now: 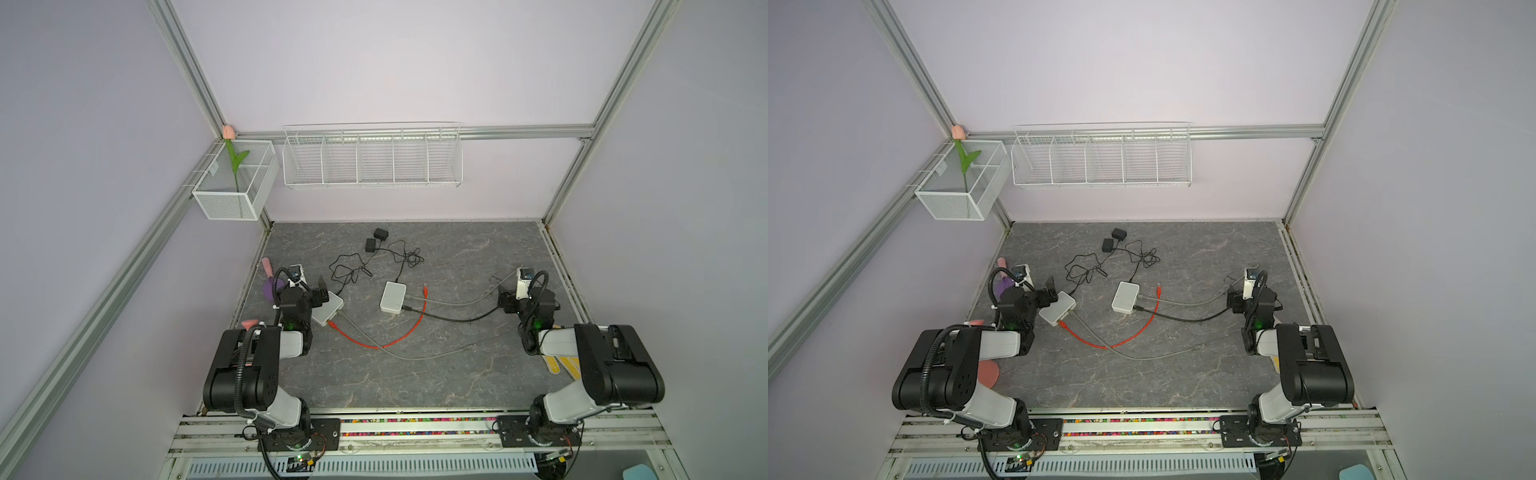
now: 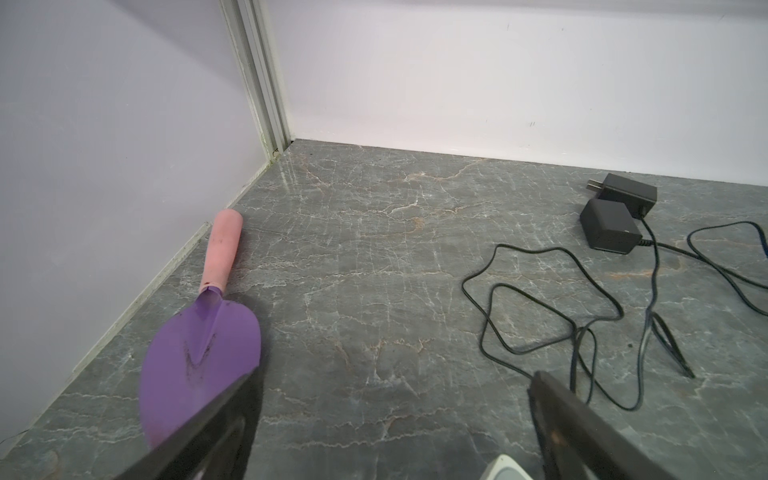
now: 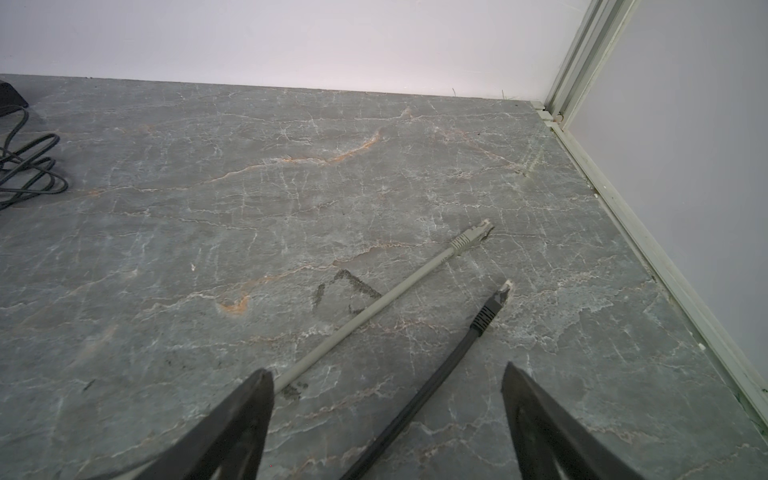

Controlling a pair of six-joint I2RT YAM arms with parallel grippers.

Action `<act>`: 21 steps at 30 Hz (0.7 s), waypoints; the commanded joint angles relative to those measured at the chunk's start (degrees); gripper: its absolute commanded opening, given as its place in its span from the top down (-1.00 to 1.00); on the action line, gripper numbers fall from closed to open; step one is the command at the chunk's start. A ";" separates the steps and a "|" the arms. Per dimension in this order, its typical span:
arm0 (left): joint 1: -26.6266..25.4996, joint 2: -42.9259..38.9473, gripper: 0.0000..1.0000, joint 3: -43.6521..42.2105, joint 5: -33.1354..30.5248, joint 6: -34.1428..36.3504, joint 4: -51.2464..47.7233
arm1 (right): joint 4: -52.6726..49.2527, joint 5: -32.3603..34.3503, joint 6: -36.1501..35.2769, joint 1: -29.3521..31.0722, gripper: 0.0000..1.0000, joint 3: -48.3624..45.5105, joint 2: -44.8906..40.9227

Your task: Insert the plug into the switch port

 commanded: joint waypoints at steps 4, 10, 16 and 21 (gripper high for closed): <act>0.21 0.28 -0.99 0.44 -0.66 -0.27 -0.01 | 0.10 0.46 0.18 0.46 -0.77 0.77 -0.78; 0.22 0.32 -0.99 0.41 -0.70 -0.26 -0.01 | 0.11 0.61 0.18 0.48 -0.77 0.78 -0.74; 0.22 0.33 -0.99 0.40 -0.66 -0.27 0.00 | 0.12 0.79 0.09 0.60 -0.77 0.74 -0.80; 0.22 0.29 -0.99 0.42 -0.62 -0.34 0.00 | 0.11 1.33 -0.09 0.84 -0.77 0.74 -0.80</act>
